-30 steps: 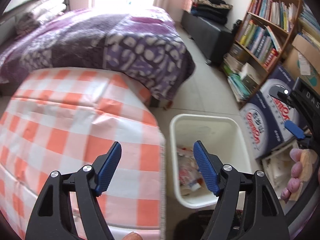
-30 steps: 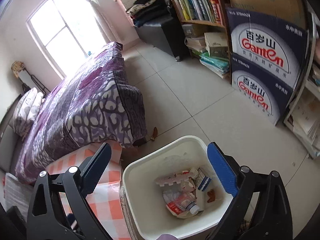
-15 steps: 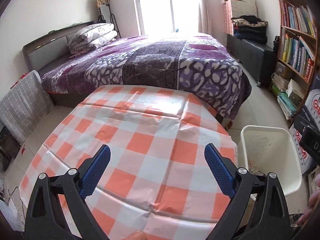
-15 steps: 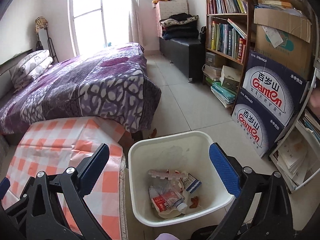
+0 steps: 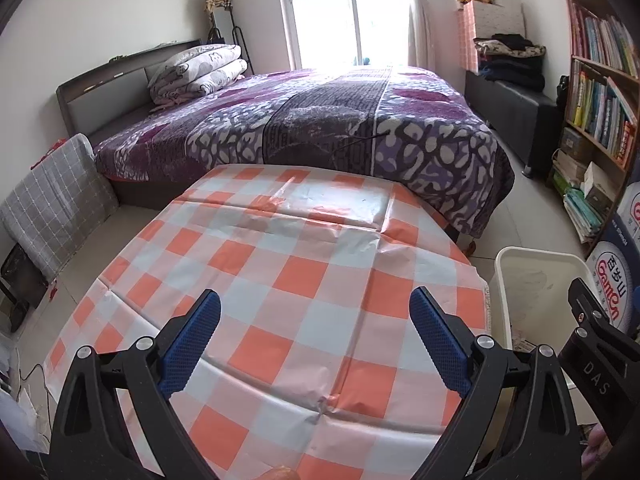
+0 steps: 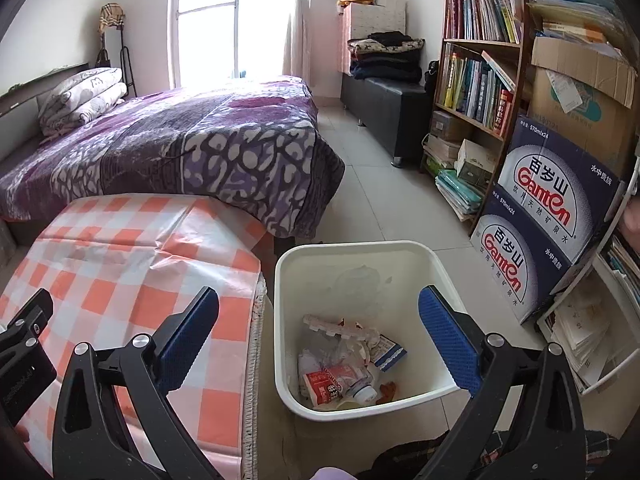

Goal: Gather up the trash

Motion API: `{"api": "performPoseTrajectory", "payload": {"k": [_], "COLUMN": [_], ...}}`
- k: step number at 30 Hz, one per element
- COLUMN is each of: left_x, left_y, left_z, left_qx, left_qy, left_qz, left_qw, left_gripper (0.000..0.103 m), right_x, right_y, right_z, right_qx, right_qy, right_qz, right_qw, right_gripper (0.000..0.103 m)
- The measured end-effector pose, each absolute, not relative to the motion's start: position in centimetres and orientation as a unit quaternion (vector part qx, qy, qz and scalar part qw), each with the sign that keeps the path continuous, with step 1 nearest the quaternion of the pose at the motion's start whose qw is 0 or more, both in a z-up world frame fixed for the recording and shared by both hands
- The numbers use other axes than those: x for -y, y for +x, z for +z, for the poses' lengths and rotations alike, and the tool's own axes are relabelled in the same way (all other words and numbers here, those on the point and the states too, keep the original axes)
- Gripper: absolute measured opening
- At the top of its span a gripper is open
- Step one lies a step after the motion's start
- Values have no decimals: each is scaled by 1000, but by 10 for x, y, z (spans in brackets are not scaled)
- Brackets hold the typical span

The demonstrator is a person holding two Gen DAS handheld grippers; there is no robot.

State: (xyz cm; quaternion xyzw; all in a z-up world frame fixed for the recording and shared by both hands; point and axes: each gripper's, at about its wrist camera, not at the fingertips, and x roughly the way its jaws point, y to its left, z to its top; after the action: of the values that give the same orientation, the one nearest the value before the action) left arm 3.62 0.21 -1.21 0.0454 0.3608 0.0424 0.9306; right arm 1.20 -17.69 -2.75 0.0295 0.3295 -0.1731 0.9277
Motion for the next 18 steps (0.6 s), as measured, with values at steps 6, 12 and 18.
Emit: {"api": "performPoseTrajectory", "payload": {"k": [6,12,18], "left_x": [-2,-3,-3], "left_y": [38,39,39], "left_z": [-17,-21,-21], "left_qx": [-368,-374,-373], "left_qy": [47,45,47], "left_qz": [44,48,46], "left_qw": [928,925,926], "left_gripper": [92,92,92], "right_x": [175,179,180], "right_y": [14,14,15], "right_z": [-30,-32,-33], "right_qx": [-332,-336,-341], "right_qy": [22,31,32], "right_qz": [-171,-172,-171], "right_qw": [927,925,924], "right_gripper": [96,96,96]}}
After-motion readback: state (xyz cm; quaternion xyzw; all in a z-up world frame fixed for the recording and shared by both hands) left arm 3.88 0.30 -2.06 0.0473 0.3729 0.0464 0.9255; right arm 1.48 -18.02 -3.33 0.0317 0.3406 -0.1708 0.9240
